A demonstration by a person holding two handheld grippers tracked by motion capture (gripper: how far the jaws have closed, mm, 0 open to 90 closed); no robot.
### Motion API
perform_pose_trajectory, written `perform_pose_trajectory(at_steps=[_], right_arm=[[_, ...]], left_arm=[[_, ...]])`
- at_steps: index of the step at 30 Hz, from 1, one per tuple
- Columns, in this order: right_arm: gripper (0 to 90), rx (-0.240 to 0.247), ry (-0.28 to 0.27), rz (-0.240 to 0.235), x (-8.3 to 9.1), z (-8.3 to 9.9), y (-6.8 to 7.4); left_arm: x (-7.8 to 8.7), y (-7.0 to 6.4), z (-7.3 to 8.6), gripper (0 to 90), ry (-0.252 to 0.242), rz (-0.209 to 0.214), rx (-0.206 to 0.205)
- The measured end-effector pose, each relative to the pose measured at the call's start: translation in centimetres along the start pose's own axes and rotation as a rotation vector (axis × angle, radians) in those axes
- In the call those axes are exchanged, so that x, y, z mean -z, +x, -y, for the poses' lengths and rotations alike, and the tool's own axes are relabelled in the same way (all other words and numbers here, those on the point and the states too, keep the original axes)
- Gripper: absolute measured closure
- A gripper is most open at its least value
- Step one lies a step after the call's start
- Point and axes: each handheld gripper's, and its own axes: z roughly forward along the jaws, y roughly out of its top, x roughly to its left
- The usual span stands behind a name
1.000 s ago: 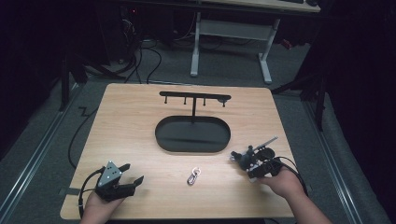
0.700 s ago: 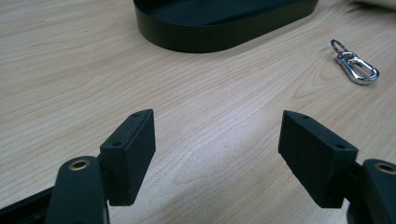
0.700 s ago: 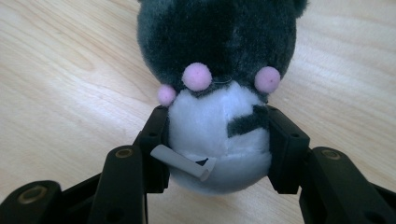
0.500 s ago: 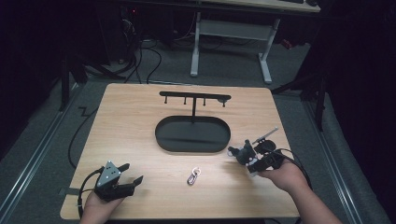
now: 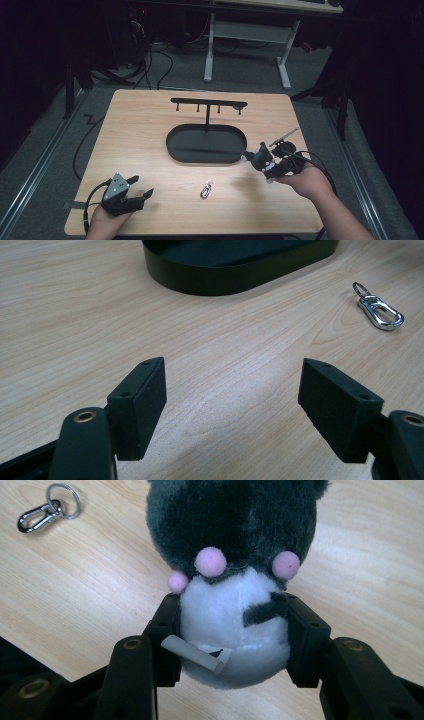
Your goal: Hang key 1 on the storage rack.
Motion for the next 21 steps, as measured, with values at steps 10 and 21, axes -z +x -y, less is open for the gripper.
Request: perform_pose_trajectory(at_steps=[10, 21], right_arm=[[51.2, 0.019, 0.011, -0.013, 1.9, -2.3, 0.6], [51.2, -0.002, 0.003, -0.012, 3.6, -4.4, 0.6]], left_arm=[[0.1, 0.1, 0.0, 27.9, -0.003, -0.002, 0.002], [0.1, 0.2, 0.0, 27.9, -0.003, 0.004, 0.002]])
